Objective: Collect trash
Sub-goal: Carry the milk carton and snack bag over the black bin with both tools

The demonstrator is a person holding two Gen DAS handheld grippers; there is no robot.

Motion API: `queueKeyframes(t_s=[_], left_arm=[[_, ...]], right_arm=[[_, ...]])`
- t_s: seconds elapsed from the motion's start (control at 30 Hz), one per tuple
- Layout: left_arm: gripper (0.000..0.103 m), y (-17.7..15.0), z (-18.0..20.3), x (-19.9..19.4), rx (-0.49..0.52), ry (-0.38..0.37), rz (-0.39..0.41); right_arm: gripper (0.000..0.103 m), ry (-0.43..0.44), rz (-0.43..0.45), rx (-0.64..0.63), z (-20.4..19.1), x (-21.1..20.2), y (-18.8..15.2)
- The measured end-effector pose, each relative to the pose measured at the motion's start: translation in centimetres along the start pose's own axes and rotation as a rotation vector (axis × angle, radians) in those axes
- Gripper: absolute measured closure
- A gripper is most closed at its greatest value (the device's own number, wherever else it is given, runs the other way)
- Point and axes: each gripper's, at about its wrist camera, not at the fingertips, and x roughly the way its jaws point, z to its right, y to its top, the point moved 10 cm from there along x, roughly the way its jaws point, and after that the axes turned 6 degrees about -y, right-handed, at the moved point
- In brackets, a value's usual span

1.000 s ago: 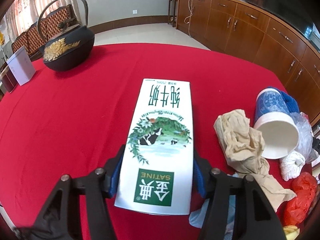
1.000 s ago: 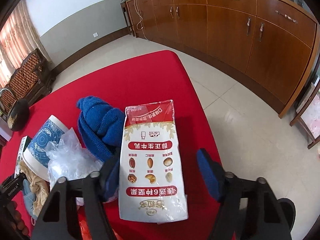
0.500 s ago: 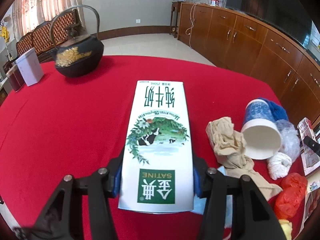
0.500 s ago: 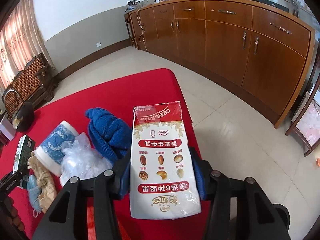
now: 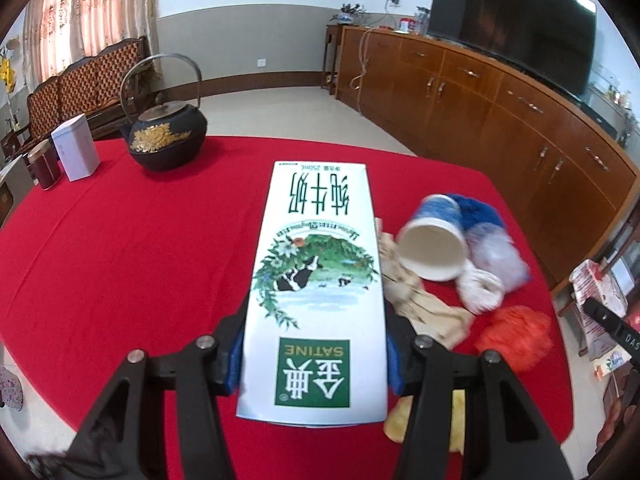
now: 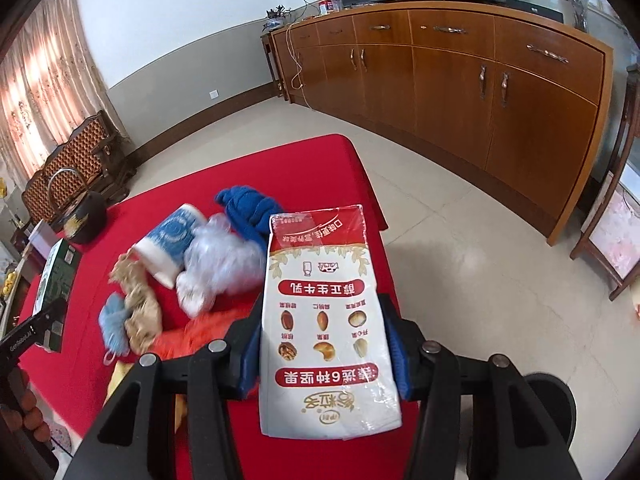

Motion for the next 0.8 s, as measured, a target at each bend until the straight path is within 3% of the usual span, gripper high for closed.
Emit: queueKeyframes(t_s=[0.5,0.8], left_arm=[[0.049,-3.6,9.1,-5.7,0.092,-0.171,0.007],[0.049,-6.1,17.3,-6.5,0.188,-0.308,-0.037]], right_arm=[[0.050,0.008,-0.003,0.076,4.3,-7.8,-6.1],[0.050,-0.054,0.012,0.170,11.1,-10.9,-8.5]])
